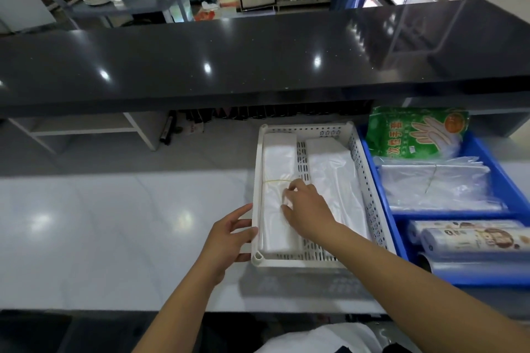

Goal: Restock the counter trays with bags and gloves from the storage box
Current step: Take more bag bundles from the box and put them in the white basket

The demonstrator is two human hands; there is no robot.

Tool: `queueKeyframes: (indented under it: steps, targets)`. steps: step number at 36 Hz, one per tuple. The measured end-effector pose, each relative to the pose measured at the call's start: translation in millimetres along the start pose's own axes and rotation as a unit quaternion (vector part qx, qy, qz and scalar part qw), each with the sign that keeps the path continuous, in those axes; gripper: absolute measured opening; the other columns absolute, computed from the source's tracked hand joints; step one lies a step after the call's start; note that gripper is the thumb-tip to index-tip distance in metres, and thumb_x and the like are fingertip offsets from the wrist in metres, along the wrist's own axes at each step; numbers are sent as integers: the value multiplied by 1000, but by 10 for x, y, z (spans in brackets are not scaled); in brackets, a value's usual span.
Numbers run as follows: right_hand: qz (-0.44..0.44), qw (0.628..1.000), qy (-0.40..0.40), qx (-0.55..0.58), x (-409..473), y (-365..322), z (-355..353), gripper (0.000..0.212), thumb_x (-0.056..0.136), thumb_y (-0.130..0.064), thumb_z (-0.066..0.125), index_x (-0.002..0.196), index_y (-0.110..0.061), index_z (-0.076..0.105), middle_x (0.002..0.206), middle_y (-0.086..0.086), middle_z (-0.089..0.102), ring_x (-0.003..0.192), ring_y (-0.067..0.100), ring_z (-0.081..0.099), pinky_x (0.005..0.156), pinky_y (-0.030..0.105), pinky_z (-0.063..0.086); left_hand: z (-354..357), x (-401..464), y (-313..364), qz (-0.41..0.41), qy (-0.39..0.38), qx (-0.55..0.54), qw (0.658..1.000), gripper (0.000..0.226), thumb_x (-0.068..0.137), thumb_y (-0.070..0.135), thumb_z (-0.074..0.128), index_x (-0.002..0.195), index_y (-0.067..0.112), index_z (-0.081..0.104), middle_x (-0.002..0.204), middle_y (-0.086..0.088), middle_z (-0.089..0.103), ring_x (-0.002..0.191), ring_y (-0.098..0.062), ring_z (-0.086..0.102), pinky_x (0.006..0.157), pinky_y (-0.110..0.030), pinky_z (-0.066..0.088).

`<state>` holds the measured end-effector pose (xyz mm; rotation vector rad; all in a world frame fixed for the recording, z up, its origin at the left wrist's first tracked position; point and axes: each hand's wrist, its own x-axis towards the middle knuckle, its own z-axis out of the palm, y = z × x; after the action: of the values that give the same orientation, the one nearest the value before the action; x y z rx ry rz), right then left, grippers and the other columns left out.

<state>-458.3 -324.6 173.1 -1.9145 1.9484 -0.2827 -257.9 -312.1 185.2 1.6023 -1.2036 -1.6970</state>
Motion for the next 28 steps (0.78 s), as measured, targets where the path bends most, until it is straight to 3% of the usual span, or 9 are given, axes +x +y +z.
queueKeyframes:
  steps: [4,8,10,14,17,19,21,24,28]
  targets:
    - [-9,1000,-5,-20,-35,31,33,40,99,-34,44,135,-18,51,144,1,40,120,29,45,94,43,45,65,-47,-51,10,53,-5,999,37,90,15,69,122,34,67,99,-1,73,83,-17,73,59,-31,59]
    - [-14,997,-76,-7,-59,46,-88,47,98,-44,45,142,-30,47,154,-1,31,134,30,35,104,46,38,133,-164,-128,50,91,25,994,32,91,20,67,118,38,68,111,2,68,93,-14,69,62,-25,58]
    - [-11,996,-92,20,-117,6,-220,49,94,-51,49,140,-35,50,155,-2,33,140,29,30,109,46,32,123,-277,-185,72,107,54,990,36,90,30,68,123,44,63,121,12,64,103,-8,65,72,-23,55]
    - [-44,990,-32,132,-437,-181,-436,53,91,-54,54,140,-35,49,156,-2,37,146,22,24,117,44,24,-7,-629,-436,93,159,126,975,51,85,57,64,131,60,45,139,30,44,125,2,44,98,-25,40]
    - [-102,979,-11,177,-812,-445,-388,52,91,-55,53,140,-39,47,158,-7,32,147,15,20,119,38,17,-124,-991,-772,92,212,156,960,64,81,63,64,138,61,33,147,31,33,133,5,32,106,-26,32]
    - [-158,969,-13,191,-1105,-647,-214,53,92,-54,53,142,-39,45,159,-9,28,149,13,15,121,36,13,-194,-1246,-1041,79,242,183,950,71,81,61,65,143,55,31,154,22,28,142,0,25,112,-31,29]
    - [-222,954,-46,197,-1409,-813,41,55,92,-54,51,144,-39,42,162,-9,22,150,12,8,123,36,9,-259,-1510,-1334,50,270,213,938,79,77,65,62,147,47,31,159,10,26,147,-8,20,118,-39,26]
    - [-311,920,-176,158,-1719,-931,452,63,92,-60,47,150,-44,27,165,-10,7,151,11,-6,123,41,3,-298,-1889,-1777,-24,305,202,930,89,75,70,60,150,37,28,162,3,22,149,-14,17,119,-40,21]
    - [-353,892,-279,30,-1734,-1050,841,70,92,-64,44,153,-43,17,166,-7,0,152,17,-11,123,48,0,-328,-2293,-2280,-91,353,170,916,78,83,55,66,148,36,28,160,1,25,147,-20,21,118,-44,24]
